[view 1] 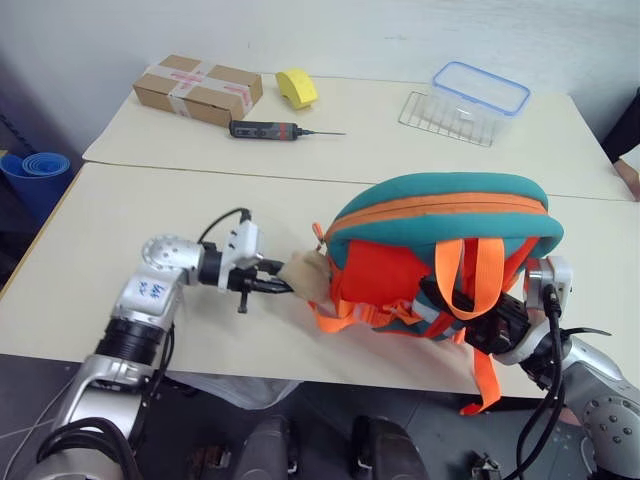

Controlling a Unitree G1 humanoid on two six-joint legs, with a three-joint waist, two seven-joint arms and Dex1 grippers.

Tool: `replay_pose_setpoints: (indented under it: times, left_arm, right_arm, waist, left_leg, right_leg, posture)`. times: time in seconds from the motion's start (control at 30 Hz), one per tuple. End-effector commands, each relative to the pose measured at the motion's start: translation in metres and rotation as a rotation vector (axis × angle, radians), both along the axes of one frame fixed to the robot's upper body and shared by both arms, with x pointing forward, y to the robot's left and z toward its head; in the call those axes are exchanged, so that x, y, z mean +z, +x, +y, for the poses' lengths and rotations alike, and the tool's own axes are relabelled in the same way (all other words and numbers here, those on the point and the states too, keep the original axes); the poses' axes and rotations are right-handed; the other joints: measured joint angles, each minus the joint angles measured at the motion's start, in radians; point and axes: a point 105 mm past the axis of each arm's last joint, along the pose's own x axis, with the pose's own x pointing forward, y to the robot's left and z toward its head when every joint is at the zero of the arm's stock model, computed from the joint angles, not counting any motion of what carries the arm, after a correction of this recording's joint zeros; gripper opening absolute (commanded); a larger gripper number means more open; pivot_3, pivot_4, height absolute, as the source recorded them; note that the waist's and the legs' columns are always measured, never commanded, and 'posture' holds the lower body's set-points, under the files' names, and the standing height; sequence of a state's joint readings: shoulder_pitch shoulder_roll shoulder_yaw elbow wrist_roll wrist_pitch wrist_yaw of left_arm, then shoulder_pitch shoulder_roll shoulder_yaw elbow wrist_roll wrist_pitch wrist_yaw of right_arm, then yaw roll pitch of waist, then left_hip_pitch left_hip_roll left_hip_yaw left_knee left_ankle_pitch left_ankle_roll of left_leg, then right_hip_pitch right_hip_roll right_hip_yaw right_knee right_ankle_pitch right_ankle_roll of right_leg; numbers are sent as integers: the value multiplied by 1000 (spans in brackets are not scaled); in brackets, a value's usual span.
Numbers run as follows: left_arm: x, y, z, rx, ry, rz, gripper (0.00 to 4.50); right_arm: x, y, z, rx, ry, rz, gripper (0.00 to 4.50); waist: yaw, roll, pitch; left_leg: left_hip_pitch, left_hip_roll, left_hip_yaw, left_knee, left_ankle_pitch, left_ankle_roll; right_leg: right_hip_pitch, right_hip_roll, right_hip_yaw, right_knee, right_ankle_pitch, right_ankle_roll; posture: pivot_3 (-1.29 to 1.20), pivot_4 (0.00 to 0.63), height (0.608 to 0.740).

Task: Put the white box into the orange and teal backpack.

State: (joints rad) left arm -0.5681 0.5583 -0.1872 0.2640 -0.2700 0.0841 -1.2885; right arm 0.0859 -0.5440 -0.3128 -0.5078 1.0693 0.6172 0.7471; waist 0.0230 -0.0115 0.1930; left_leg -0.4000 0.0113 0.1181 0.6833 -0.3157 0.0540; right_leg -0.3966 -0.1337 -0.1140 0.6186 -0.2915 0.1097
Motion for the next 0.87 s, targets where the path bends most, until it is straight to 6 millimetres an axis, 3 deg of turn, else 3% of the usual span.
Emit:
replay_pose_setpoints:
  times: [0.03,0.17,0.33,0.43,0.5,0.63,0.73,0.87]
  left_arm:
    - [-8,-3,1,36,13,-15,996]
    - [1,-2,20,113,-18,-4,2135]
    - [10,-22,56,172,-8,41,3697]
    - [13,-37,70,204,-20,55,4500]
    - [12,-45,82,241,-15,58,4500]
    - [8,-61,106,324,9,31,4500]
    - [12,-62,117,403,-33,40,4500]
    - [8,-65,124,406,32,15,4500]
  right_arm:
    - [3,1,2,-32,-14,-36,0]
    - [0,13,-5,-147,-105,-87,0]
    - [11,-10,-12,-91,-295,-191,1505]
    - [9,-25,-33,-77,-432,-210,2484]
    - [2,-34,-55,-66,-570,-204,3114]
    - [-2,-36,-120,-166,-726,-185,4475]
    - [-5,-28,-147,-196,-802,-185,4475]
    - [-12,-18,-154,-175,-859,-215,4475]
  waist:
    - [0,0,0]
    - [-3,0,0]
    - [-14,1,1]
    - [-9,1,1]
    - [-3,1,1]
    - [-1,1,1]
    - [-4,2,1]
    - [-6,3,1]
  left_leg:
    - [0,0,0,0,0,0]
    - [0,1,0,0,0,0]
    - [1,3,0,-1,-1,-2]
    - [0,3,0,-1,-2,-2]
    - [1,2,0,-1,-3,-1]
    - [7,3,1,-1,-6,0]
    - [9,3,3,-1,-7,0]
    - [10,4,3,-4,-8,-8]
  right_leg:
    - [0,0,0,0,0,0]
    - [0,-1,0,0,0,0]
    - [-1,-1,1,0,0,-1]
    - [-1,-1,0,0,-1,-1]
    - [1,-1,0,-2,-1,-1]
    - [6,-1,1,-9,0,0]
    - [6,-2,5,-9,0,-1]
    - [5,-3,5,-7,-2,-3]
  posture:
    - [0,150,740]
    - [0,150,740]
    - [0,150,740]
    - [0,150,740]
    - [0,150,740]
    - [0,150,740]
    - [0,150,740]
    - [0,150,740]
